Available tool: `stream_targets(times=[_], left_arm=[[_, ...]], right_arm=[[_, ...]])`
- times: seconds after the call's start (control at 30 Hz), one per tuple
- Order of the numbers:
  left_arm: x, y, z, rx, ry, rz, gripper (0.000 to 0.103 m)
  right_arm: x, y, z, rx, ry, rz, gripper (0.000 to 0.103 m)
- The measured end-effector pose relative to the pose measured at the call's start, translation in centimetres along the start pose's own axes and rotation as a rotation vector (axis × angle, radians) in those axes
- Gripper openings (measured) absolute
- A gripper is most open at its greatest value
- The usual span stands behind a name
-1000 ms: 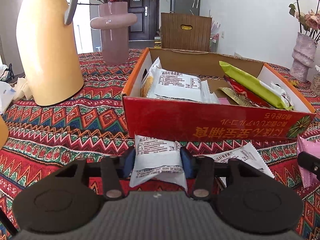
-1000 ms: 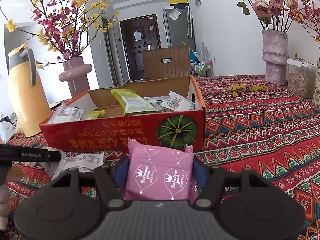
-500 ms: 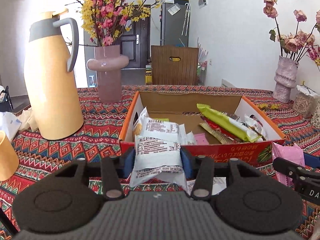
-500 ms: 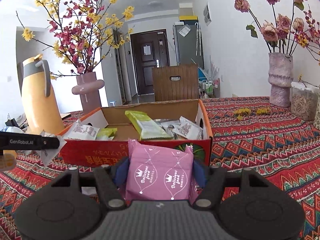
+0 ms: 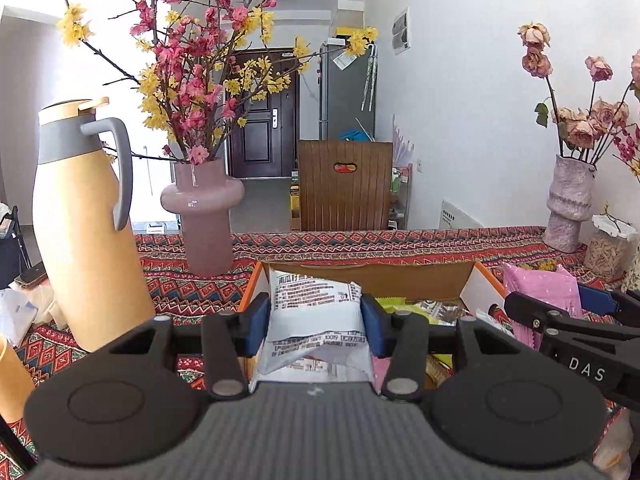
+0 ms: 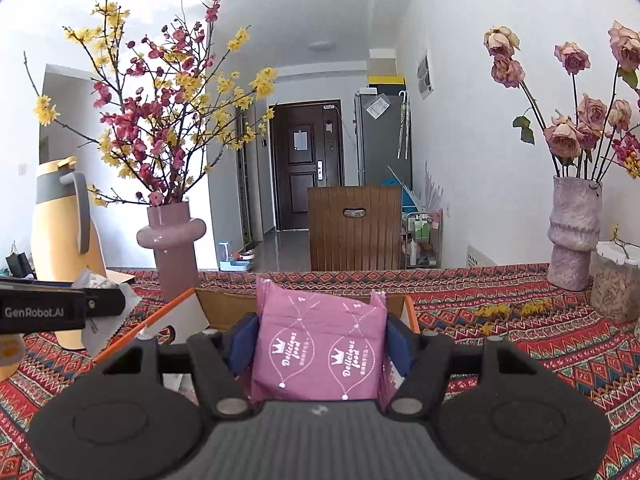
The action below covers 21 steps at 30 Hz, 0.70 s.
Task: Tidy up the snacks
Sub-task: 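Lift both packets over the box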
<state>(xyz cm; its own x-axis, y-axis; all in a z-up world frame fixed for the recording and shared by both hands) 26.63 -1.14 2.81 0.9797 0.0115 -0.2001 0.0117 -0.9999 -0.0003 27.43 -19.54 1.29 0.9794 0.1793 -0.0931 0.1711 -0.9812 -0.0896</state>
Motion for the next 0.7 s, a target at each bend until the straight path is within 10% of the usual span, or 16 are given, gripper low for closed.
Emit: stream_targets(times=[0.7], left_arm=[[6.0, -1.8, 3.6, -0.043, 0.004, -0.056, 0.052]], right_arm=[[5.1, 0.6, 3.9, 0.023, -0.064, 0.034, 0.072]])
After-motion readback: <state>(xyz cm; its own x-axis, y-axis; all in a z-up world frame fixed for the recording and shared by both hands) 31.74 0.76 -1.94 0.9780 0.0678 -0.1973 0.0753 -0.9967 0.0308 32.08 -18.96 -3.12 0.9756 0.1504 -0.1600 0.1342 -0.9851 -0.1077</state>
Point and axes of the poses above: each gripper's, at about its wrist camera, not at the fingertips, and x roughly the way its jaws point, y to its right, z to its underside, the point moved 9 cm from there along x, roughly the way its jaws point, and after that the axes turned 11 degrees about y, right-handed, at the moved point
